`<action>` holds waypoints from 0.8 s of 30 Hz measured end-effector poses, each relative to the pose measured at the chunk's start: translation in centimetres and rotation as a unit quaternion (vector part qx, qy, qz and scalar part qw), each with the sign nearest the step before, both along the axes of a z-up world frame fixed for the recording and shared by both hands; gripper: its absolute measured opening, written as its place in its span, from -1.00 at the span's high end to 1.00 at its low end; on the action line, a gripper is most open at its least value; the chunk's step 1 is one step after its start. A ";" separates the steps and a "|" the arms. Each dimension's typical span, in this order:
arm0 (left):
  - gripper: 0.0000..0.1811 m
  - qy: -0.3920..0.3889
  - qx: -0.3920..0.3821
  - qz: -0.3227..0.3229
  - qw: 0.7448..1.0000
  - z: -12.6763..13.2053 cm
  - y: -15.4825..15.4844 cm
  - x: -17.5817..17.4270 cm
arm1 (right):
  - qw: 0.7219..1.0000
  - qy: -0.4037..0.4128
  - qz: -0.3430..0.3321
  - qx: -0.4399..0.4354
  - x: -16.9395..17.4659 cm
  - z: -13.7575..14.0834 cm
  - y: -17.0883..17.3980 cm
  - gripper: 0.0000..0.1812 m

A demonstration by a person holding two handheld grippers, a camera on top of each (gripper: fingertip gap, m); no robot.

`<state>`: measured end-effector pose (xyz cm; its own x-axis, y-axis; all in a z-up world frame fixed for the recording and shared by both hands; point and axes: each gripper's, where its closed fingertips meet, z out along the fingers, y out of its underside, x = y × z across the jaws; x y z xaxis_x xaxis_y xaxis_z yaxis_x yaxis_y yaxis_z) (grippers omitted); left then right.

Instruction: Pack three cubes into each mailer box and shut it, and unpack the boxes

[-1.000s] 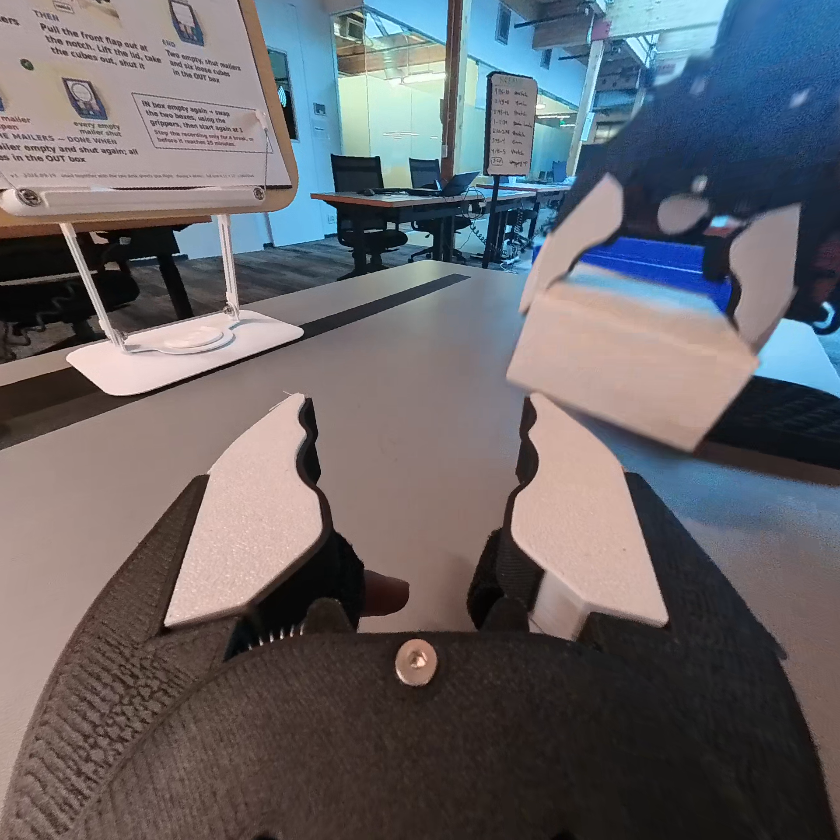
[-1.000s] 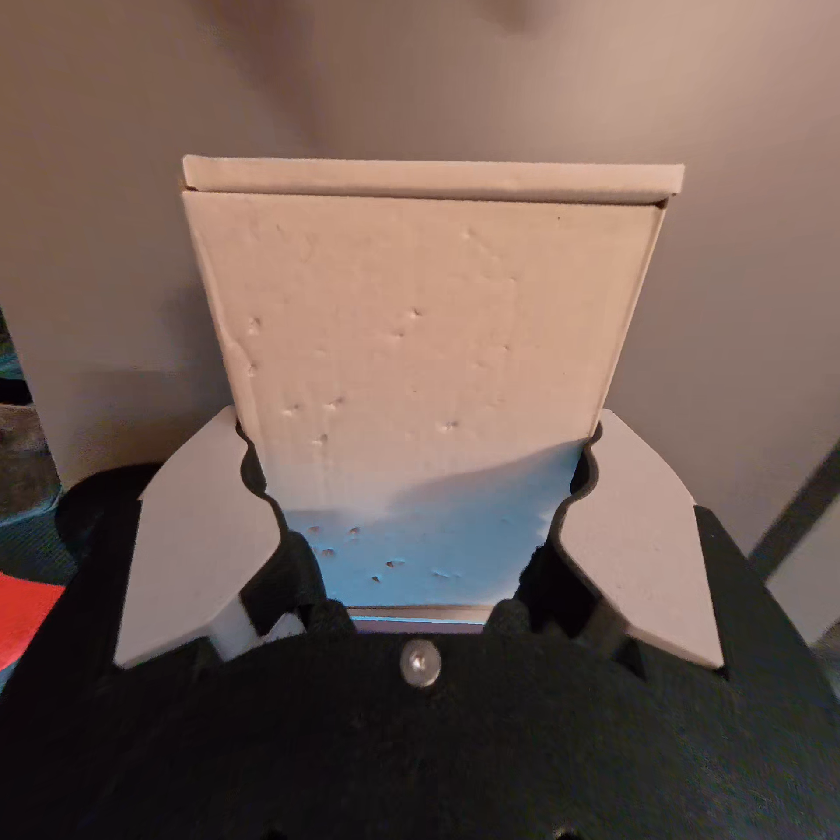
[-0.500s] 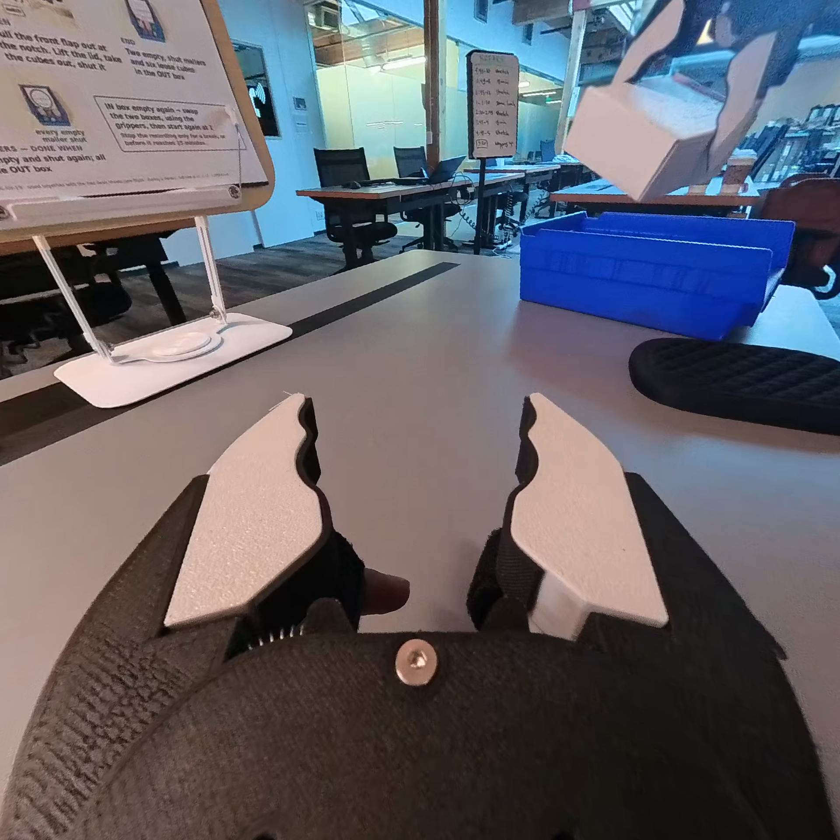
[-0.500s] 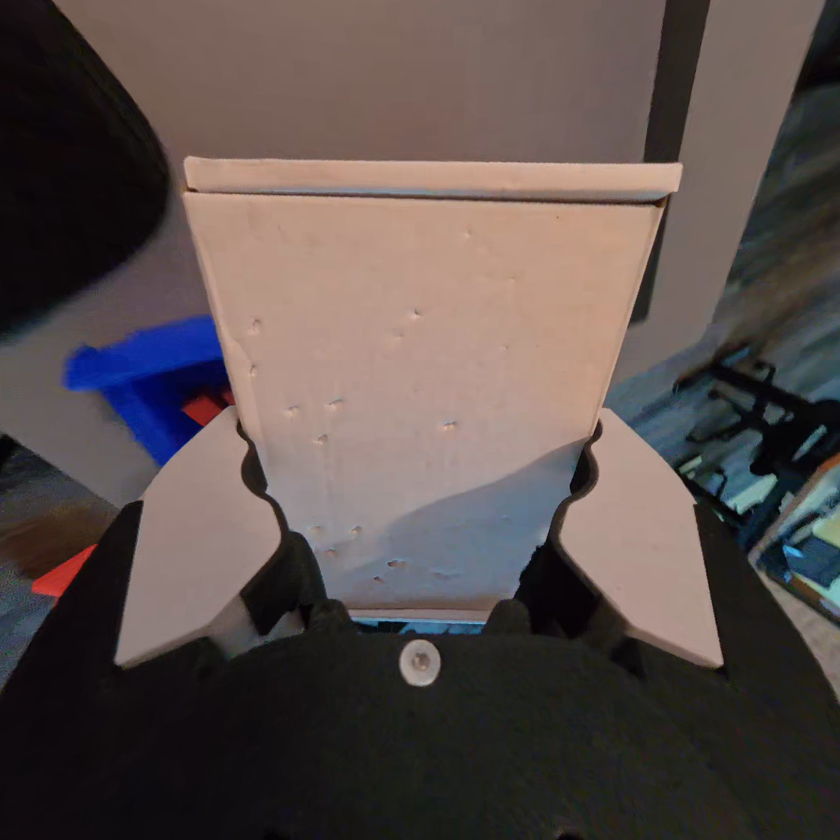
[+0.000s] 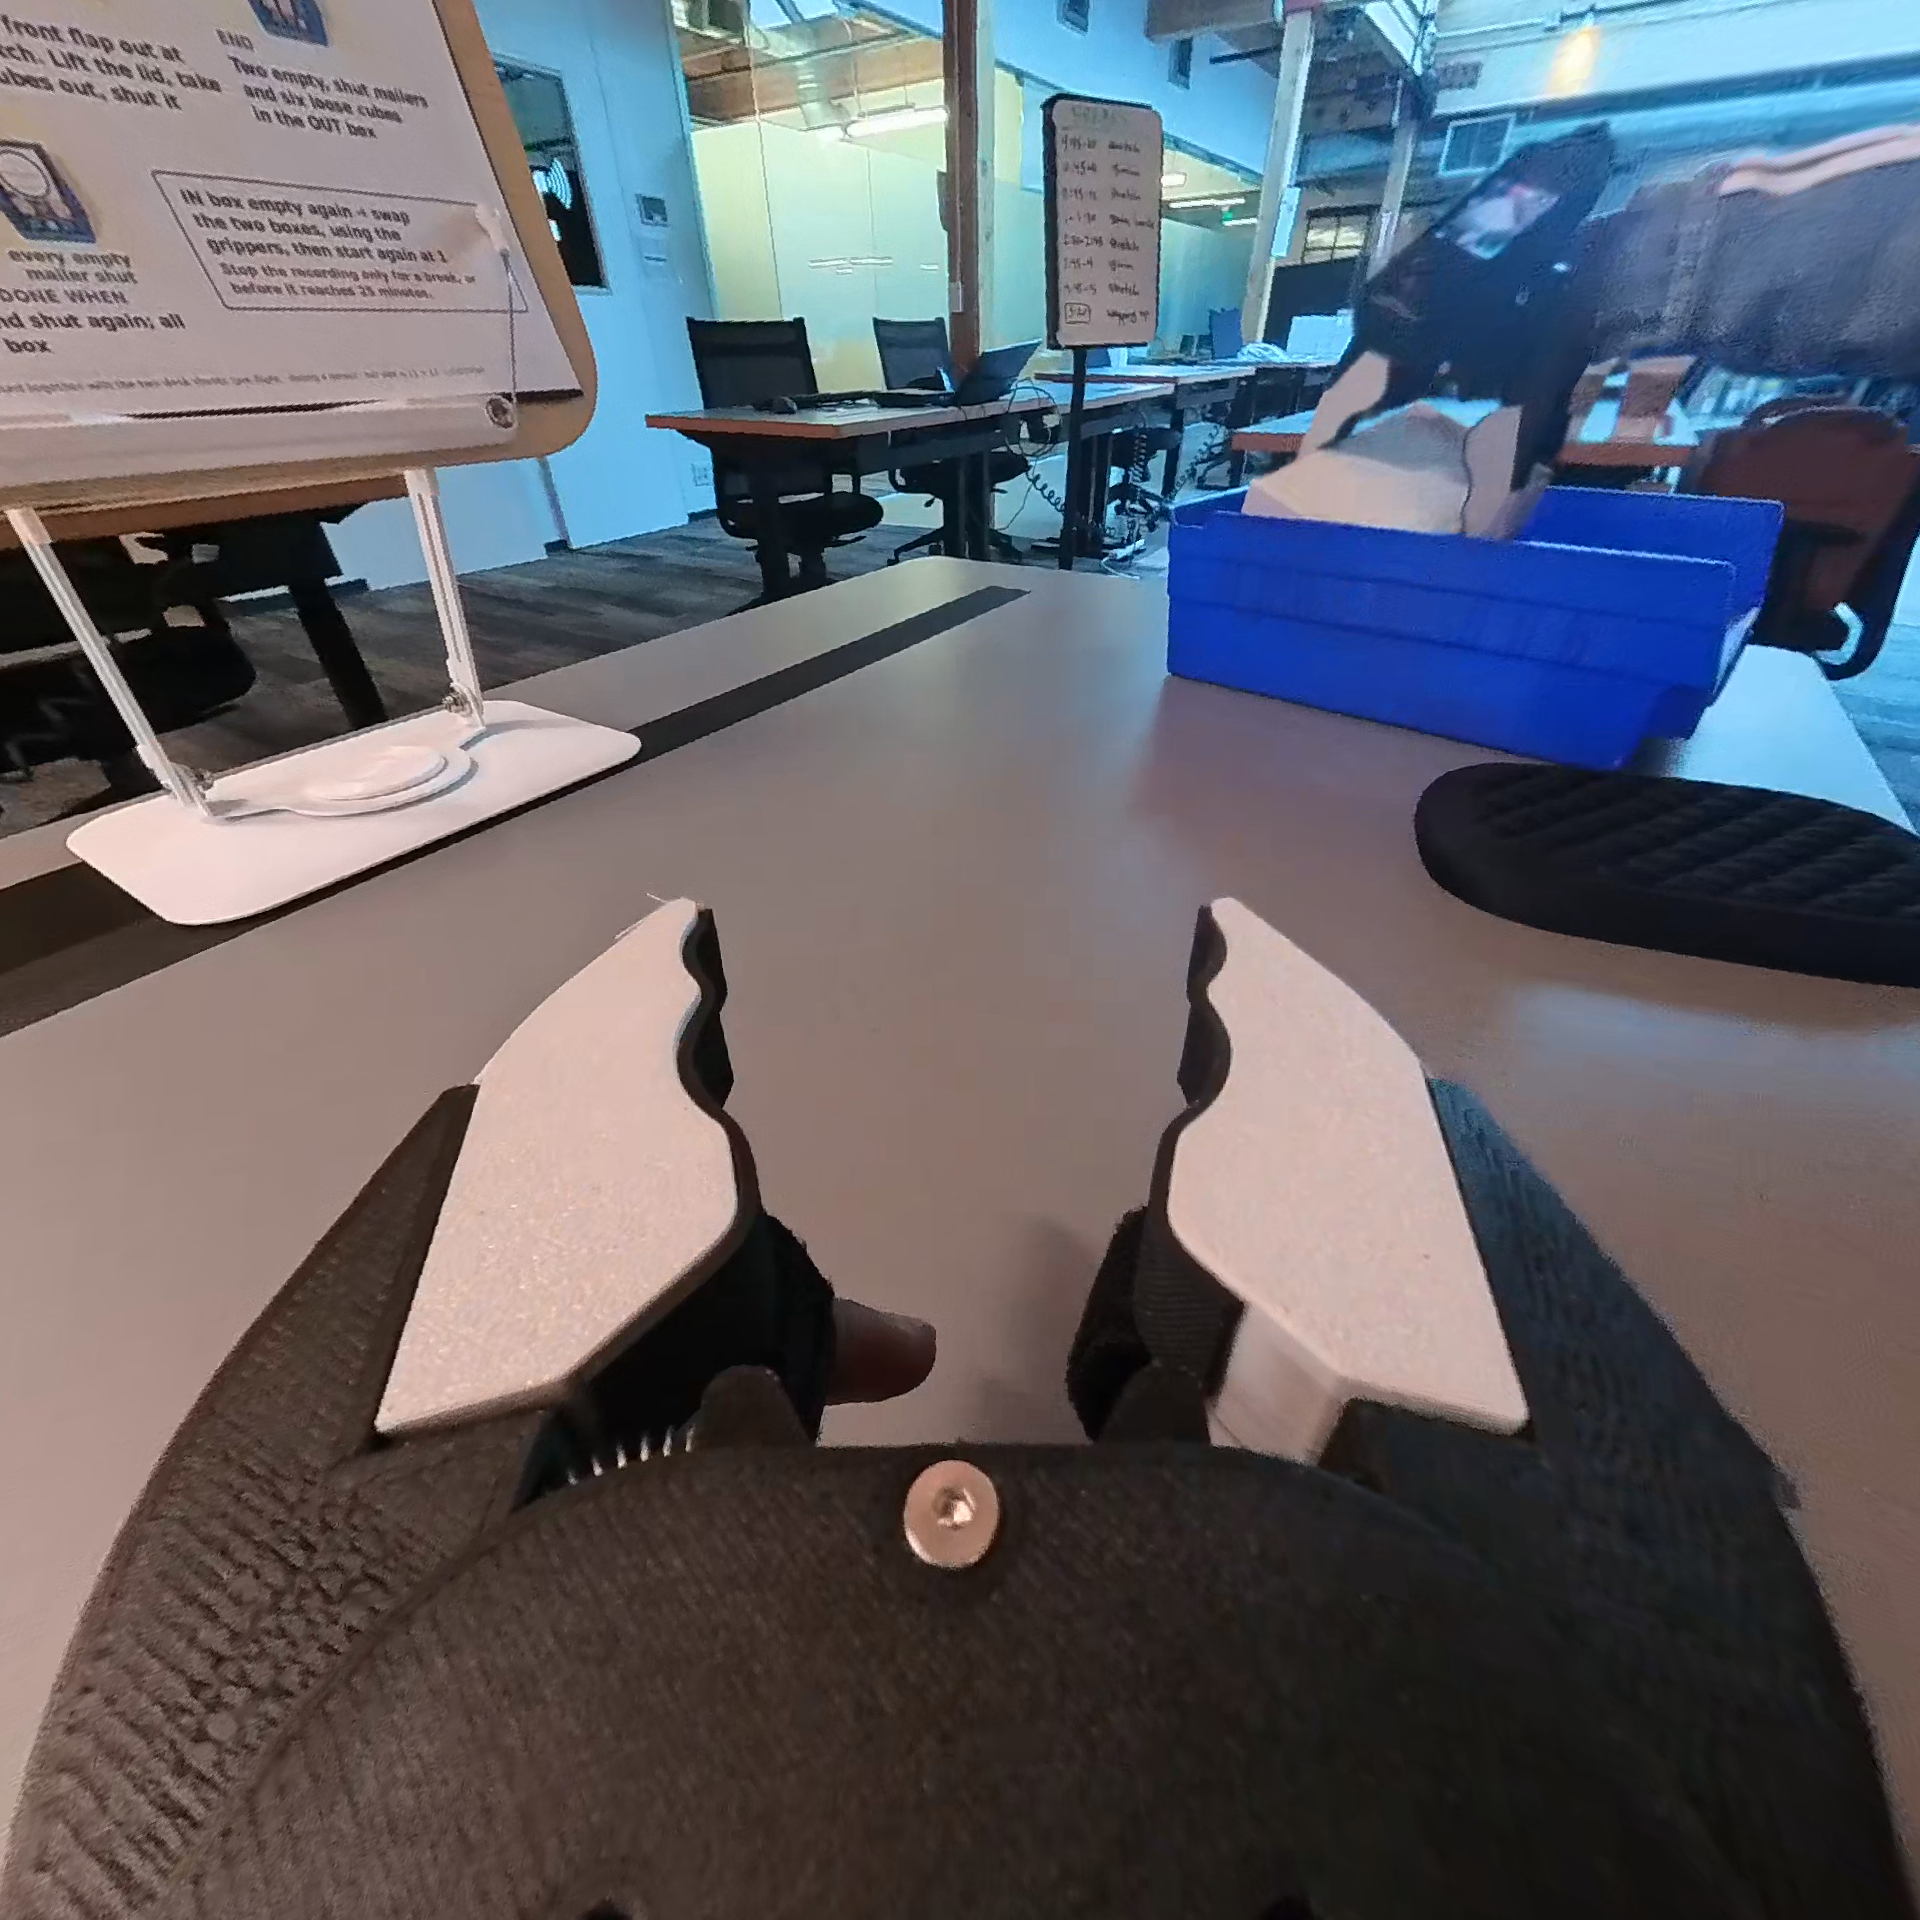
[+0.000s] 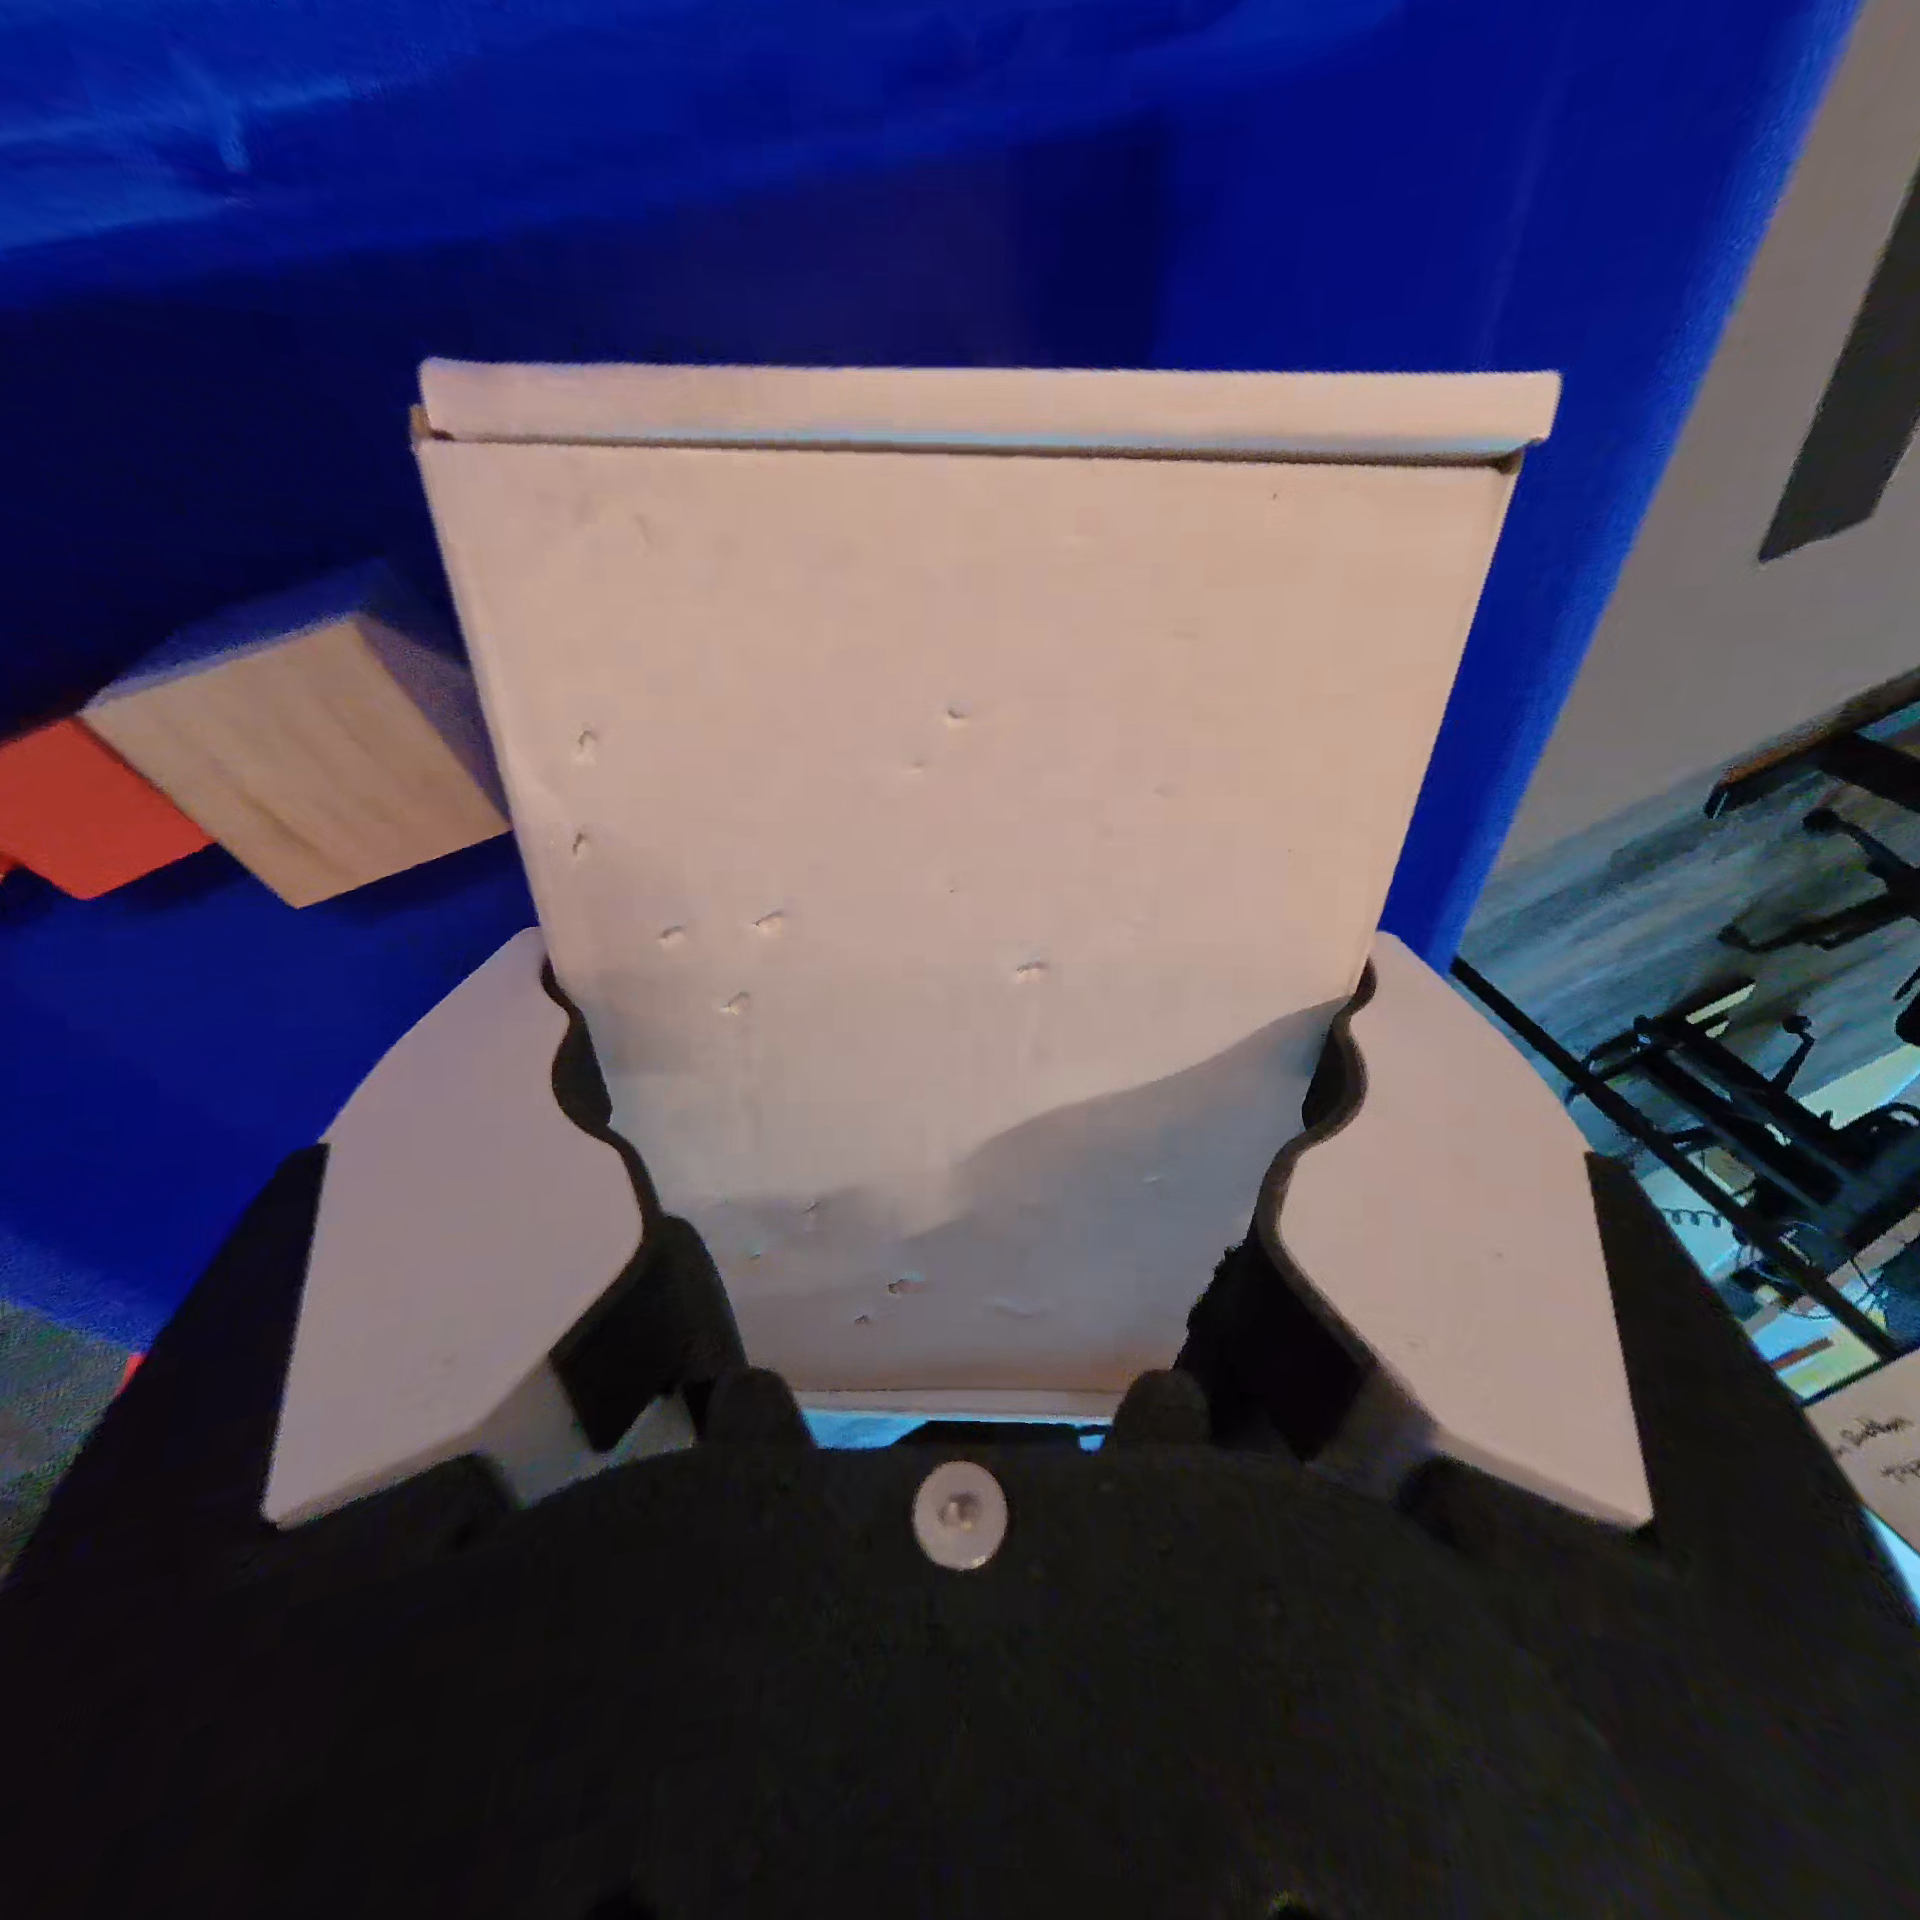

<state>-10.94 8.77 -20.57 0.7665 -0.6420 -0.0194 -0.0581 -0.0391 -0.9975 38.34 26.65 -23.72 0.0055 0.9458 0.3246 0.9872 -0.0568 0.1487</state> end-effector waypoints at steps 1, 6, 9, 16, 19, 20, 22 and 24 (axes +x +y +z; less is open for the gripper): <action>0.06 0.003 -0.001 -0.001 1.000 -0.1 0.0 0.0 | 1.000 -0.002 0.002 -0.007 0.0 -0.6 0.1 -0.47; 0.06 0.011 0.001 -0.001 1.000 -0.2 0.0 0.2 | 0.999 0.000 0.016 -0.030 -0.7 -2.5 0.4 -0.47; 0.06 0.013 -0.001 -0.003 1.000 -0.4 0.0 0.2 | 0.999 -0.009 0.023 -0.037 -0.8 -3.1 0.6 -0.47; 0.06 0.016 -0.004 -0.003 1.000 -0.5 0.1 0.2 | 0.998 -0.013 0.036 -0.044 -1.1 -3.8 1.1 -0.47; 0.06 0.017 -0.005 -0.003 1.000 -0.6 0.1 0.2 | 0.998 -0.015 0.043 -0.044 -1.3 -4.3 1.2 -0.46; 0.06 0.018 -0.005 -0.003 1.000 -0.6 0.1 0.2 | 0.998 -0.017 0.044 -0.046 -1.3 -4.4 1.2 -0.46; 0.06 0.018 -0.005 -0.003 1.000 -0.6 0.1 0.2 | 0.998 -0.020 0.045 -0.049 -1.3 -4.5 1.2 -0.46; 0.06 0.018 -0.005 -0.003 1.000 -0.6 0.1 0.2 | 0.998 -0.022 0.049 -0.042 -1.4 -4.4 1.5 -0.46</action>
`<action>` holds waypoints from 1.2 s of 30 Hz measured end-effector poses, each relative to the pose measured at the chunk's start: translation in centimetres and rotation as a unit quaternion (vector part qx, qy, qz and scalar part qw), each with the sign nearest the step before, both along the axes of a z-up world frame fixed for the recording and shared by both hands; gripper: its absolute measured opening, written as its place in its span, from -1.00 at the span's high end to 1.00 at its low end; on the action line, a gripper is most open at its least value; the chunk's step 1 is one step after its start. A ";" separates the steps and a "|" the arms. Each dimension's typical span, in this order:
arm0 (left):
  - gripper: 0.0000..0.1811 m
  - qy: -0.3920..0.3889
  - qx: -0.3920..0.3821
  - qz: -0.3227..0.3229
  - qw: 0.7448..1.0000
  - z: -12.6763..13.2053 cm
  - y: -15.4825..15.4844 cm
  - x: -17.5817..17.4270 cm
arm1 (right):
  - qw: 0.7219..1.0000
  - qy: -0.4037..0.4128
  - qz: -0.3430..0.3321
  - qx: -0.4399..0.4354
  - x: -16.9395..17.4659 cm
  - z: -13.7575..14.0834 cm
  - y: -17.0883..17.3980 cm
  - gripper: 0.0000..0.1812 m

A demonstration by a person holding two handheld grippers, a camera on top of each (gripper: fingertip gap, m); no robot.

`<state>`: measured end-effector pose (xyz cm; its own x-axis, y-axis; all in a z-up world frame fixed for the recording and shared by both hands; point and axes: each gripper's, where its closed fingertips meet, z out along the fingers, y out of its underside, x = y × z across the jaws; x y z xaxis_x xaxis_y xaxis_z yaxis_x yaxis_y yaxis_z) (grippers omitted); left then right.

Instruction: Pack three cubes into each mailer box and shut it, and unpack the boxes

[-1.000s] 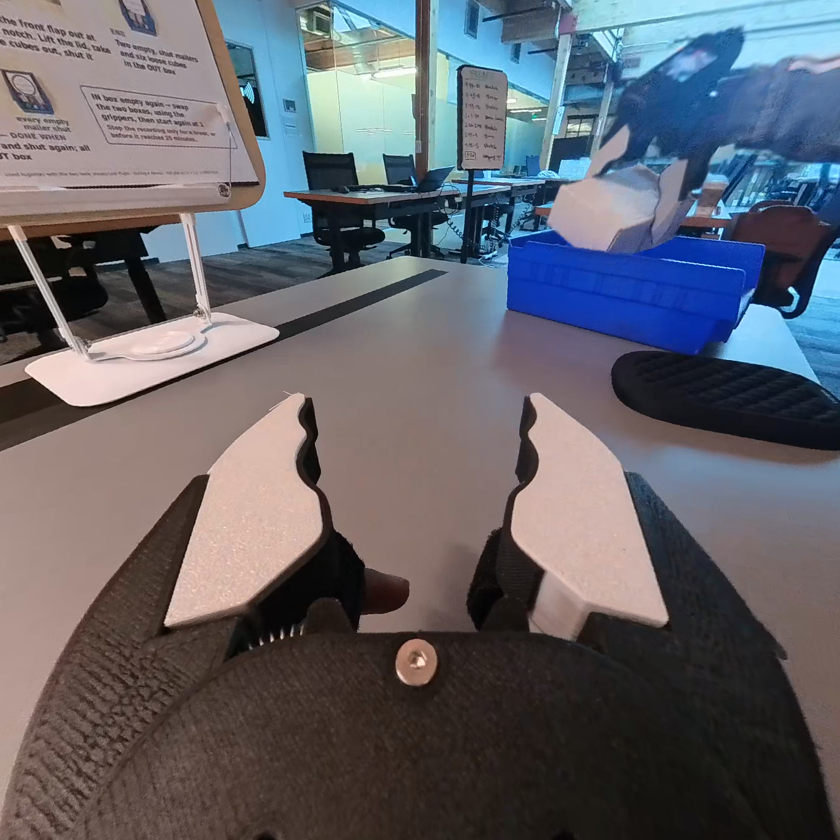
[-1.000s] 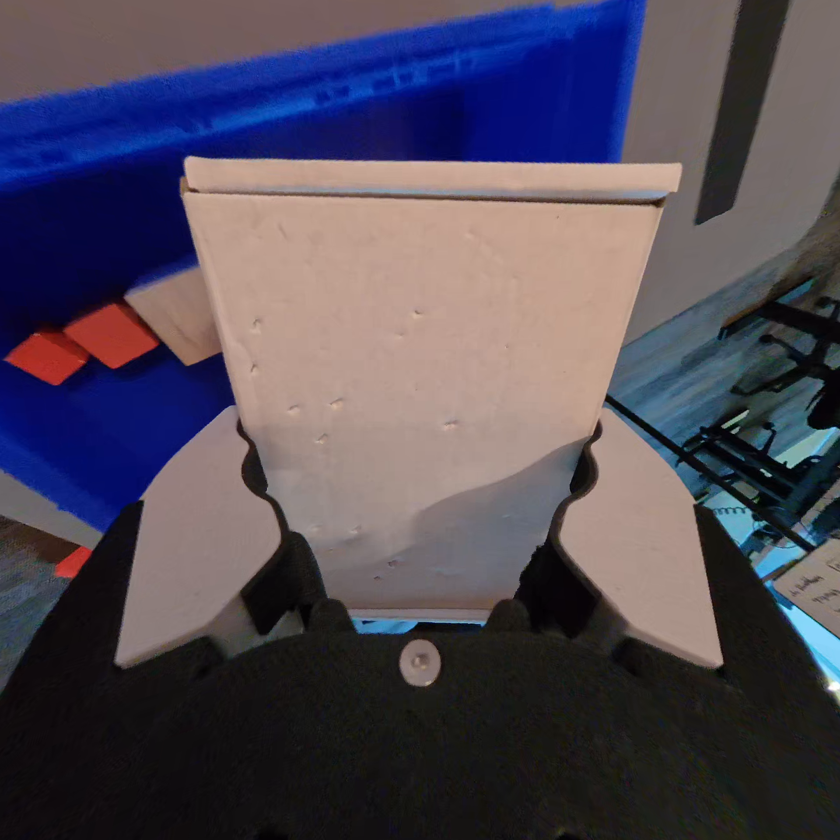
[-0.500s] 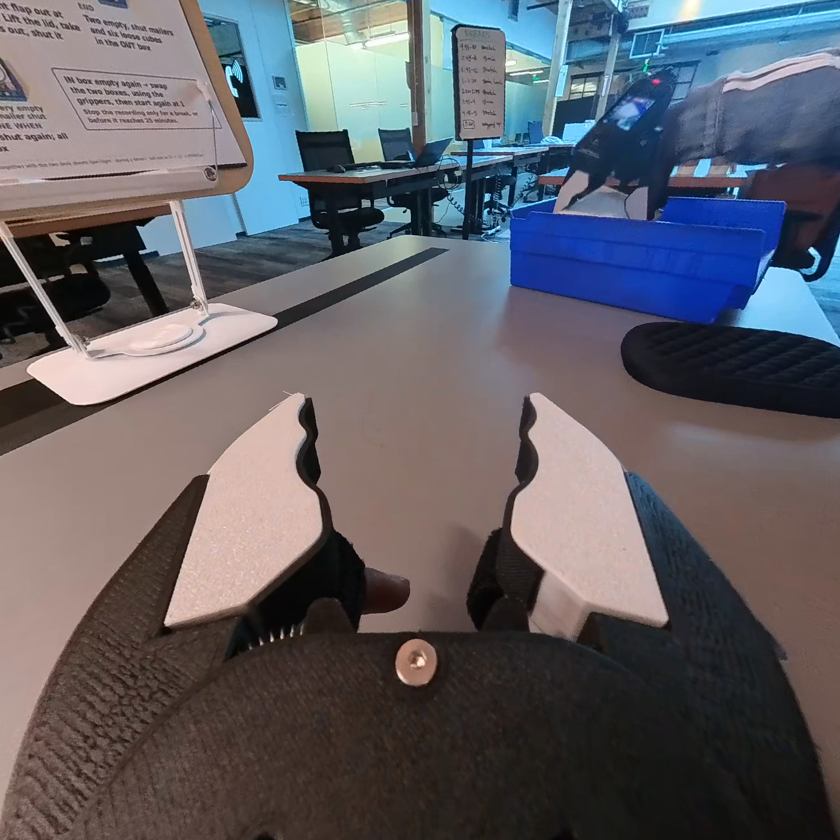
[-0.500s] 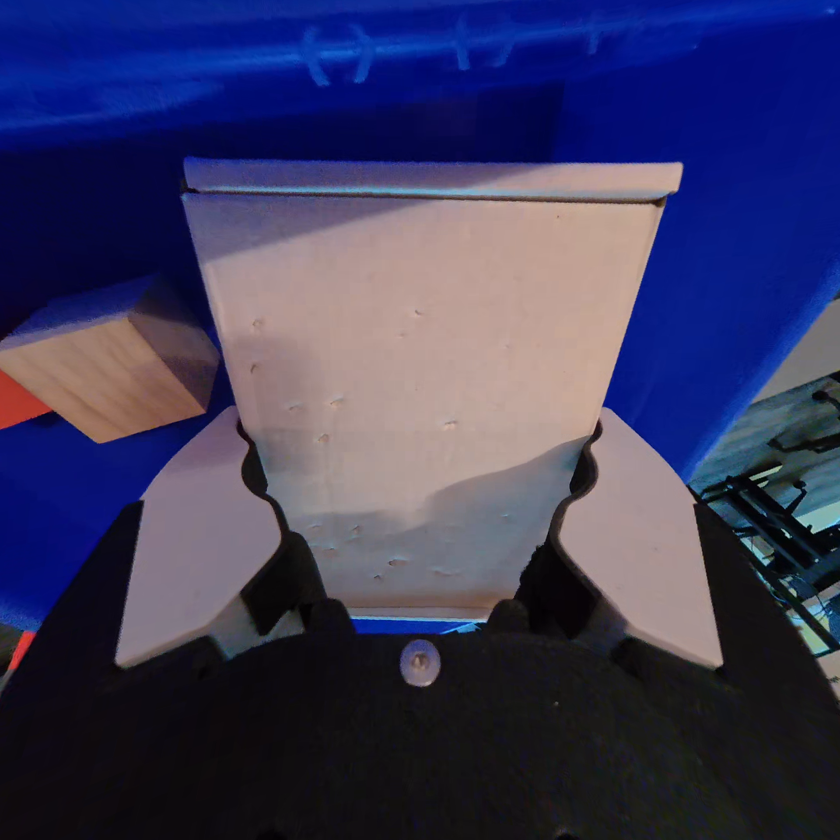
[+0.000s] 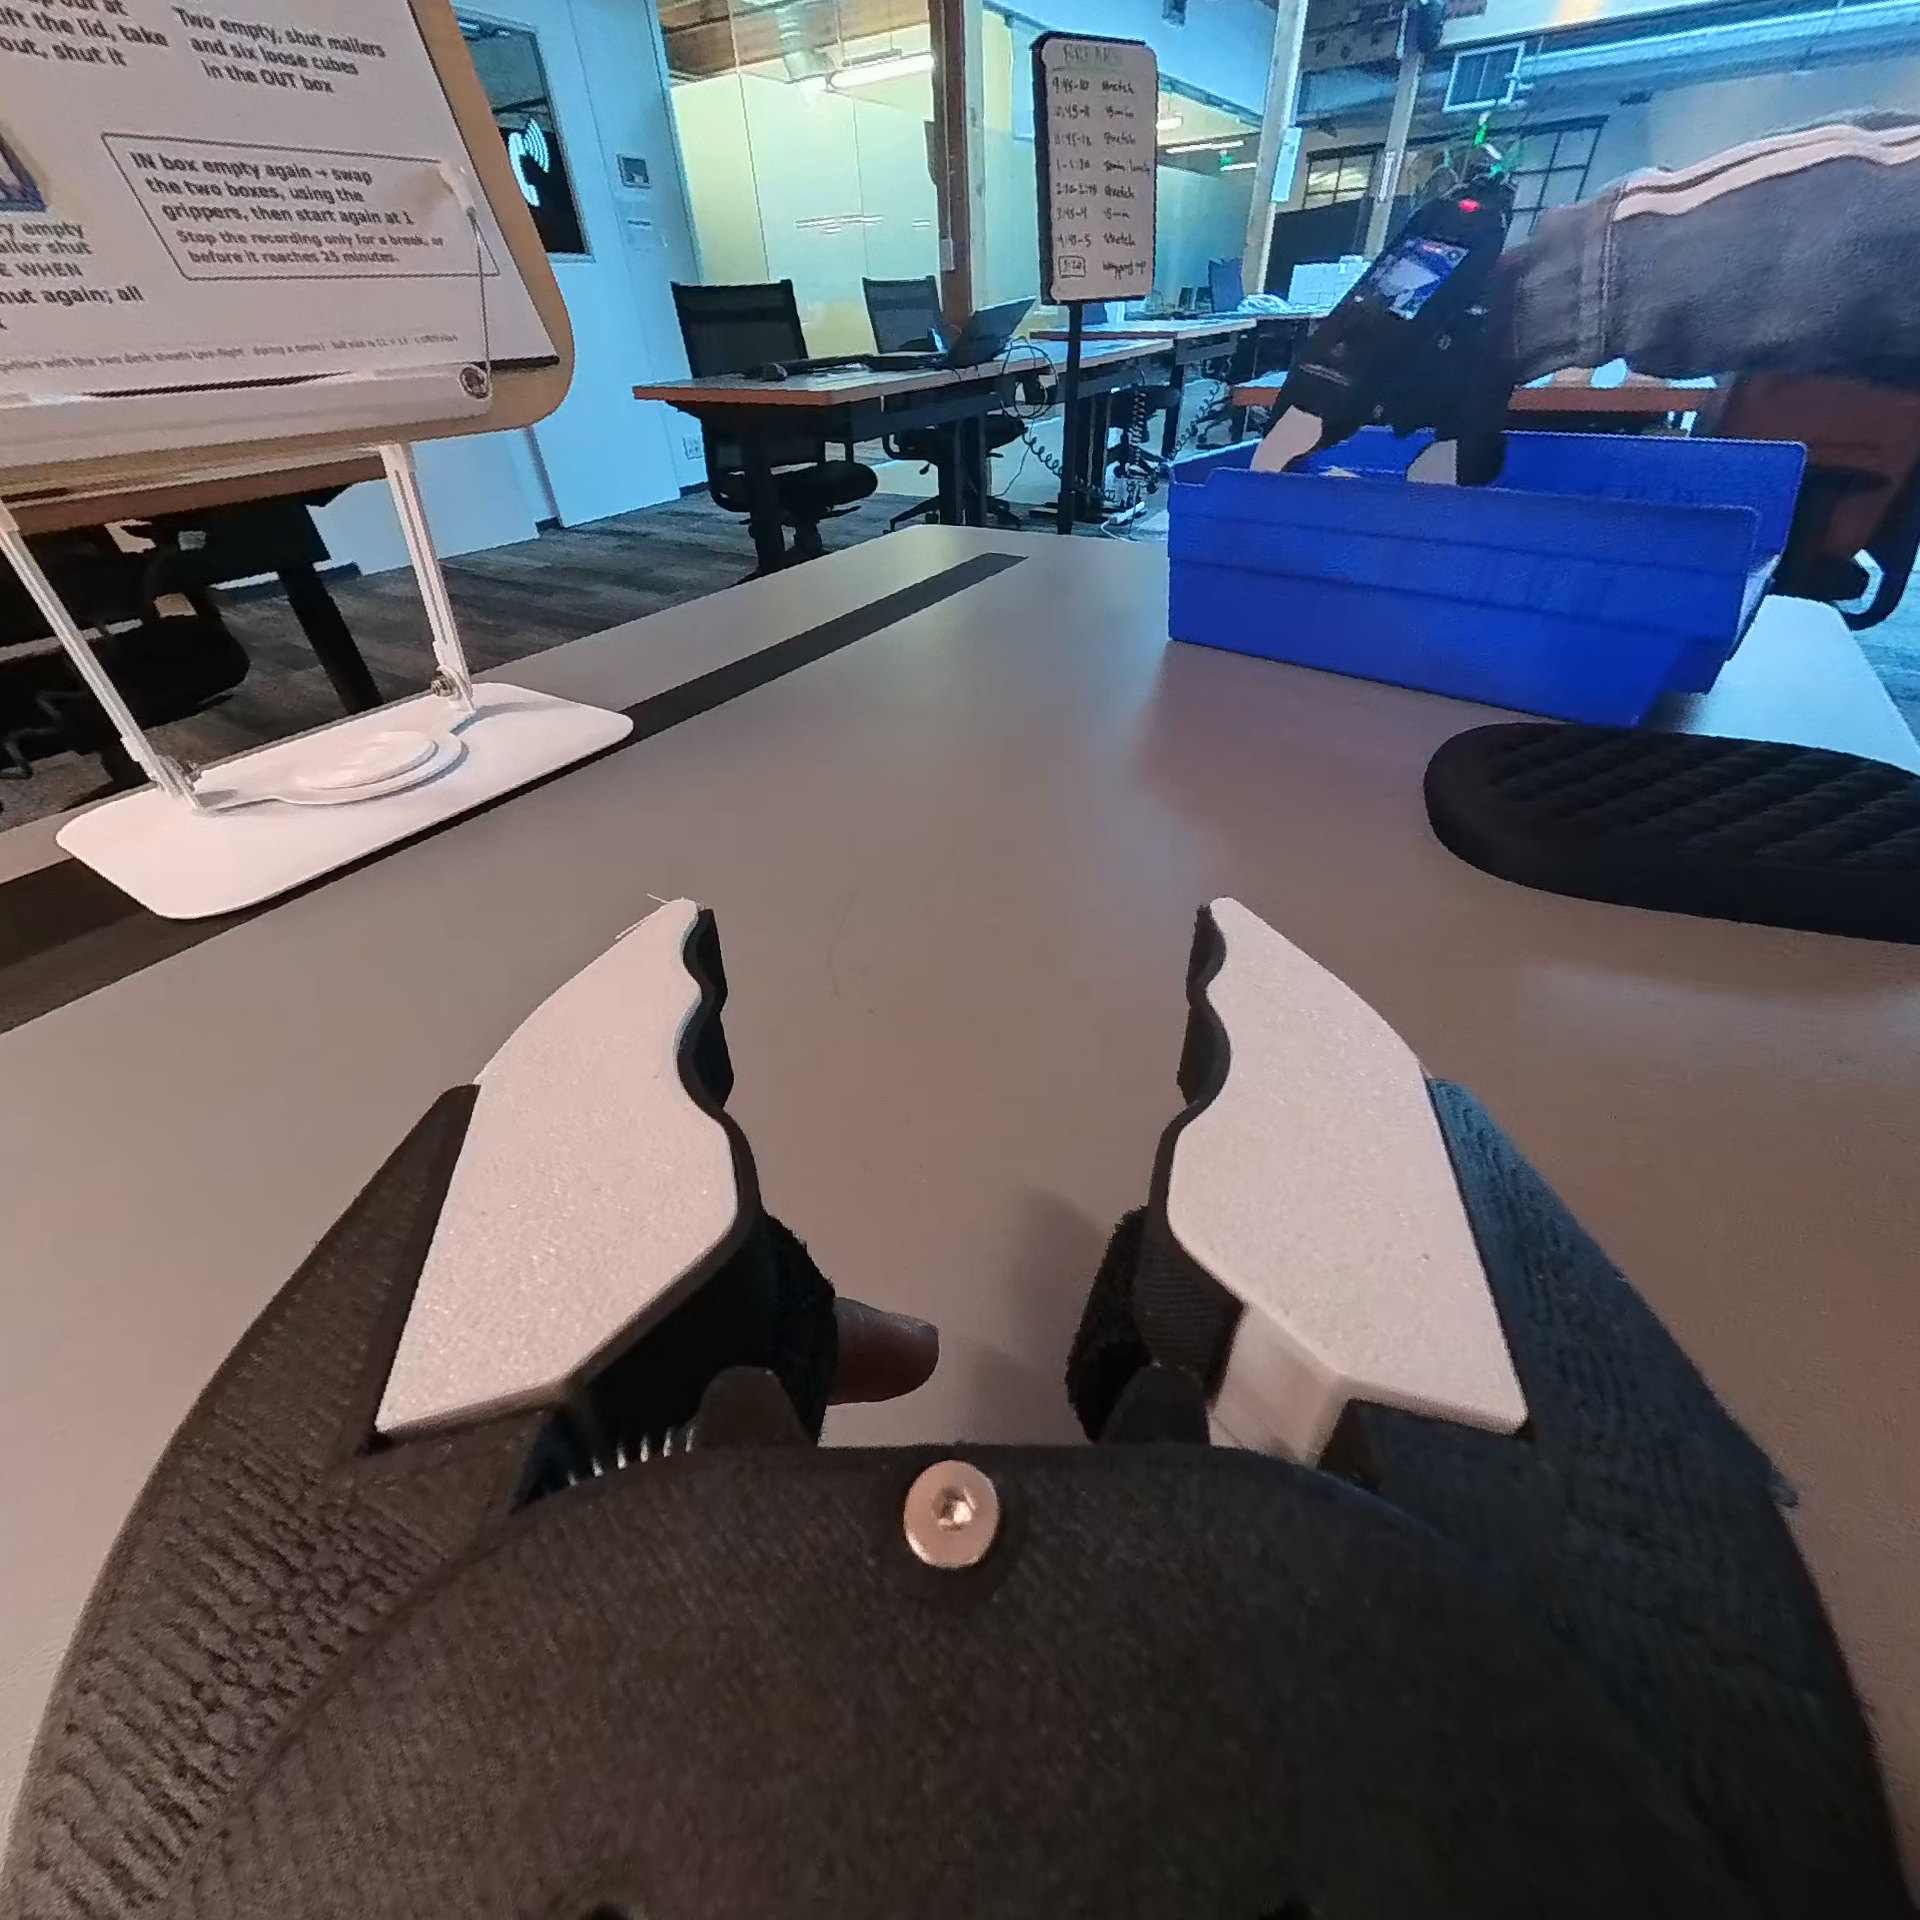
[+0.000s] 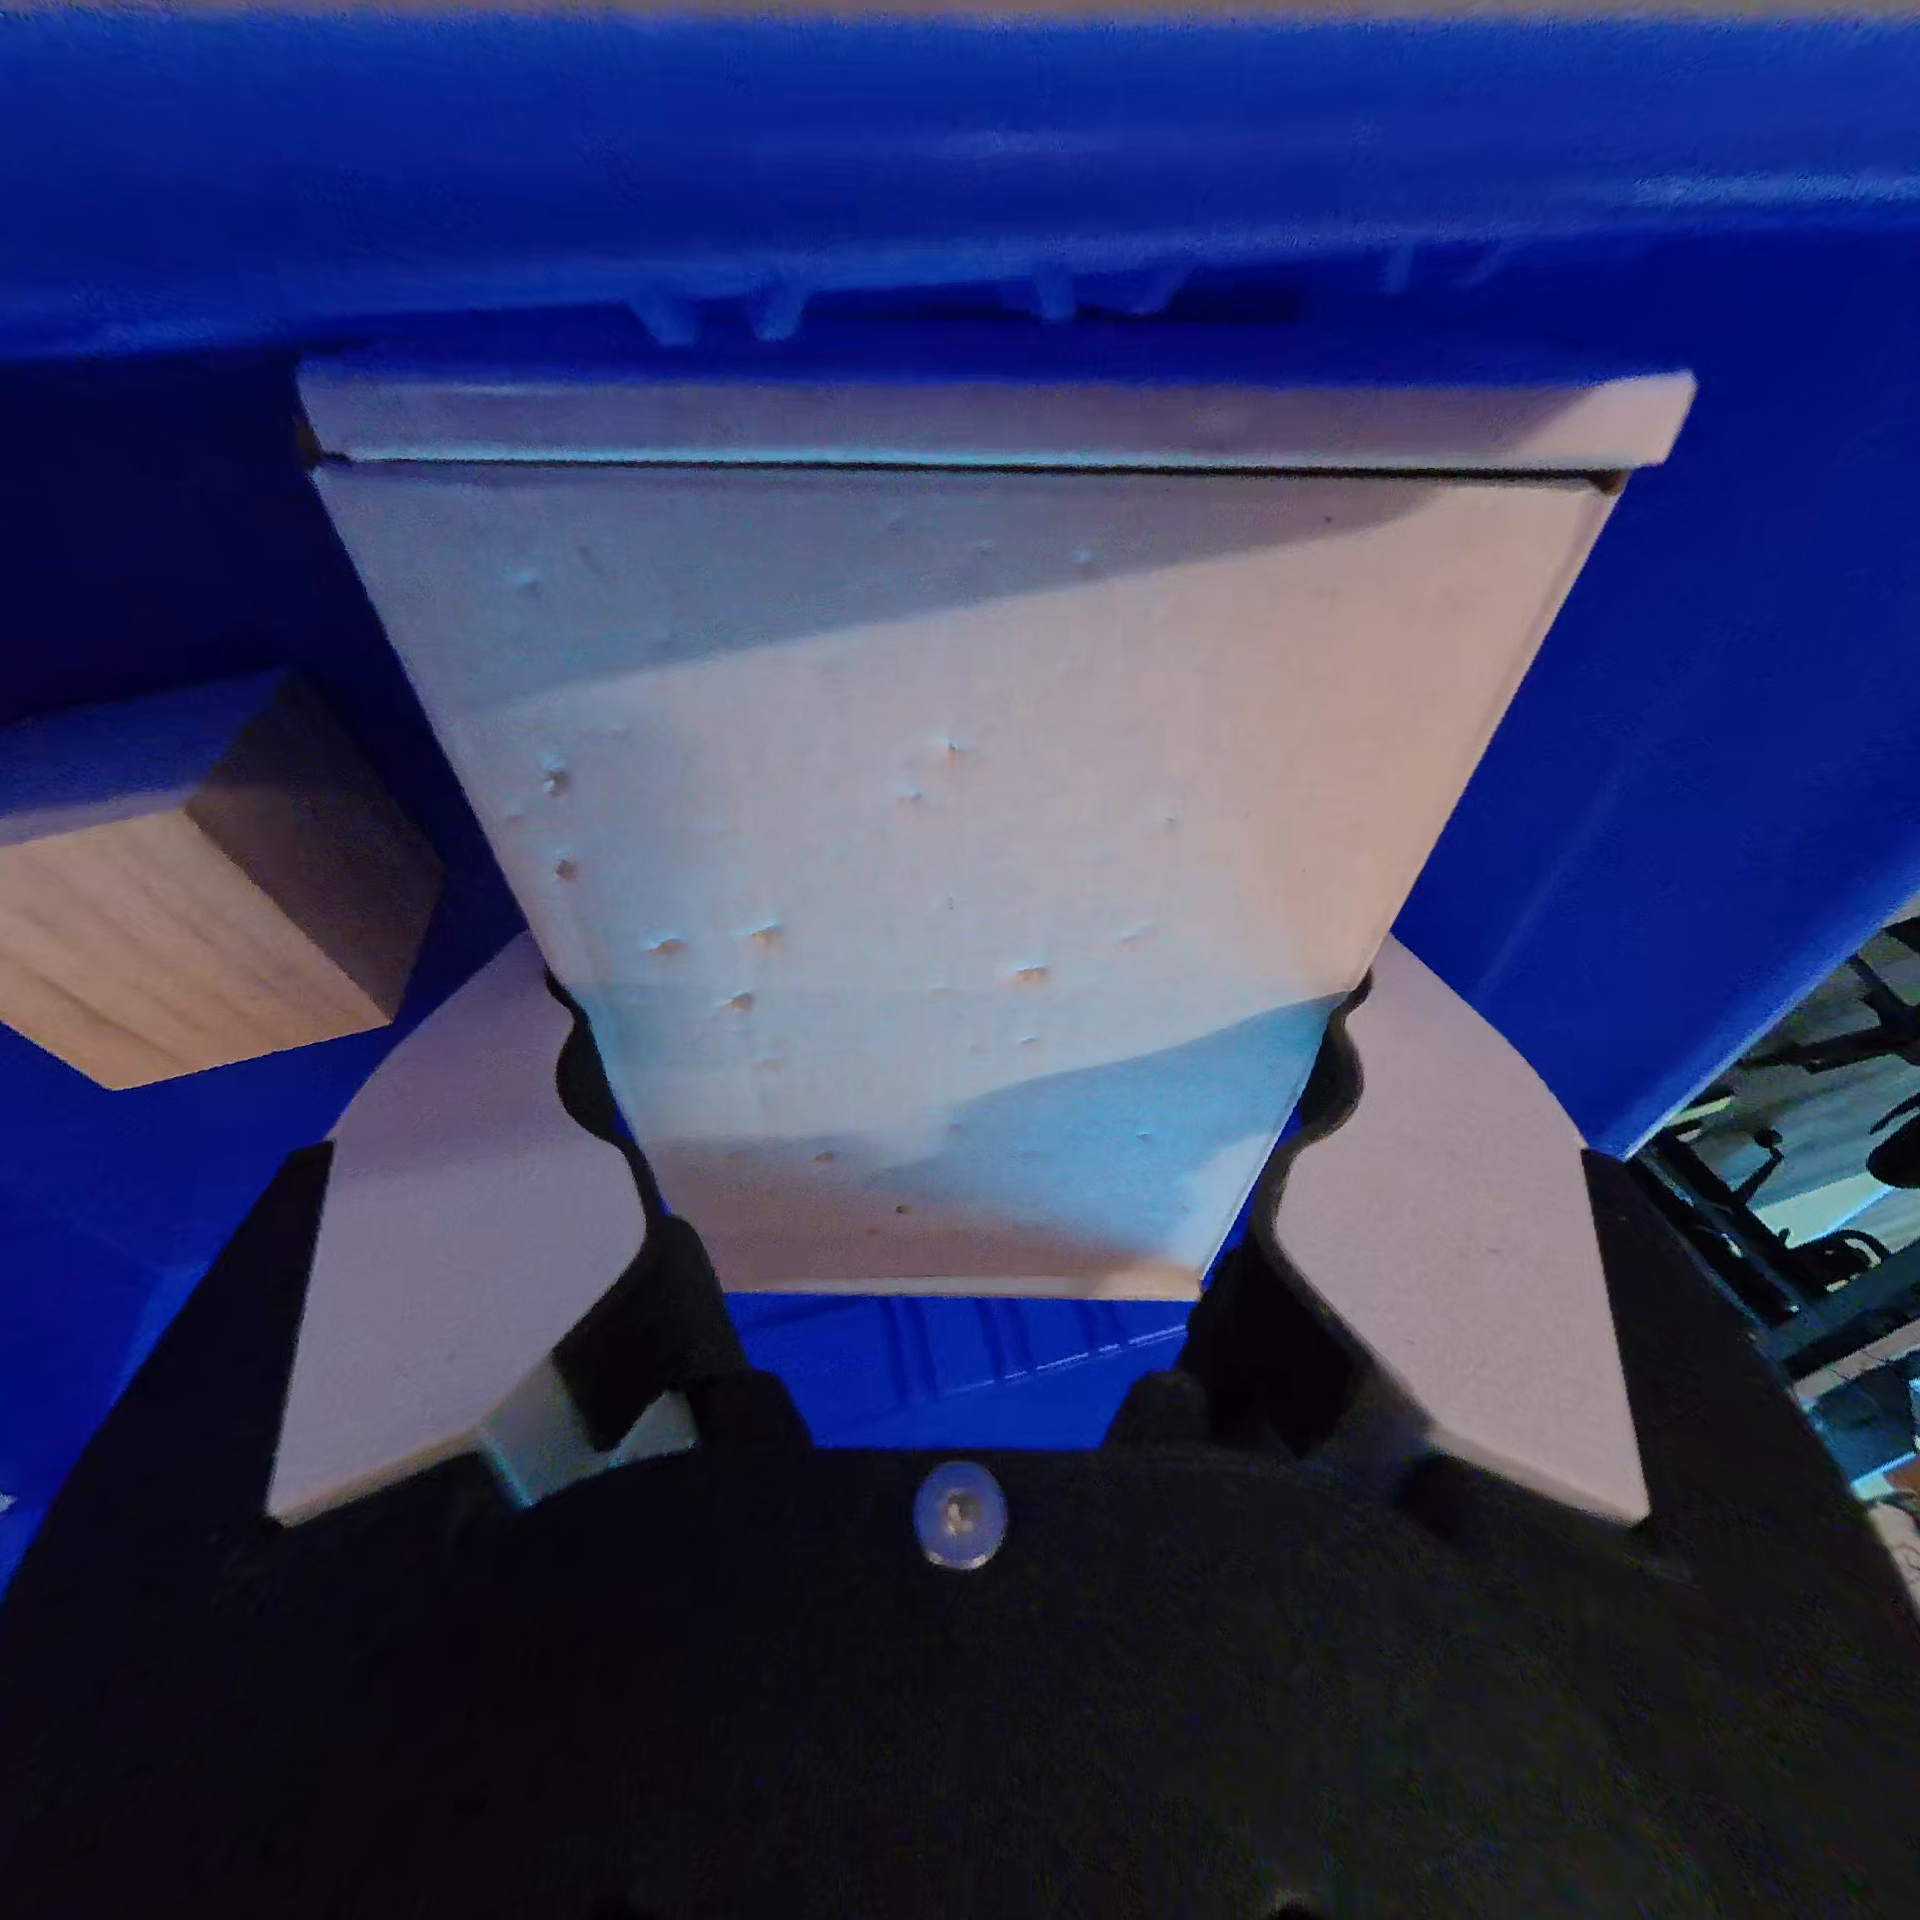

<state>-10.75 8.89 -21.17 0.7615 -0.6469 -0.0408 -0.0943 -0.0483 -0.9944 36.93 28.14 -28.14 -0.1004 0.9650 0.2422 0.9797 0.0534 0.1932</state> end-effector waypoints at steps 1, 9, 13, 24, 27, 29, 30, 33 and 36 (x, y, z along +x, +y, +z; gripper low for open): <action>0.06 0.000 0.000 0.000 1.000 0.0 0.0 0.0 | 1.000 -0.002 0.000 -0.001 0.0 0.0 0.0 -0.46; 0.06 0.000 0.001 -0.002 1.000 0.0 0.0 0.0 | 1.000 0.002 -0.013 0.009 0.1 0.2 0.2 -0.47; 0.06 -0.001 0.002 -0.002 1.000 0.0 0.0 0.0 | 1.000 0.003 -0.011 0.019 0.2 0.6 0.3 -0.47; 0.06 0.003 0.005 -0.001 1.000 0.0 -0.1 0.0 | 0.998 0.038 -0.033 0.025 0.7 0.6 -0.3 -0.27; 0.06 0.004 0.005 -0.002 1.000 0.0 -0.1 0.0 | 0.992 0.107 -0.062 0.024 -0.5 1.9 -1.1 -0.31; 0.06 0.005 0.005 -0.004 1.000 0.0 -0.1 0.1 | 0.977 0.193 -0.082 0.039 -2.6 4.2 -1.8 -0.32; 0.06 0.006 0.004 -0.005 1.000 0.0 -0.1 0.1 | 0.964 0.240 -0.095 0.061 -3.7 5.7 -1.9 -0.32; 0.06 0.010 0.002 -0.005 1.000 -0.1 -0.1 0.2 | 0.911 0.368 -0.154 0.102 -7.4 10.2 -3.8 -0.30; 0.06 0.014 0.005 -0.004 1.000 -0.1 -0.1 0.3 | 0.850 0.488 -0.170 0.102 -12.5 13.9 -8.1 -0.26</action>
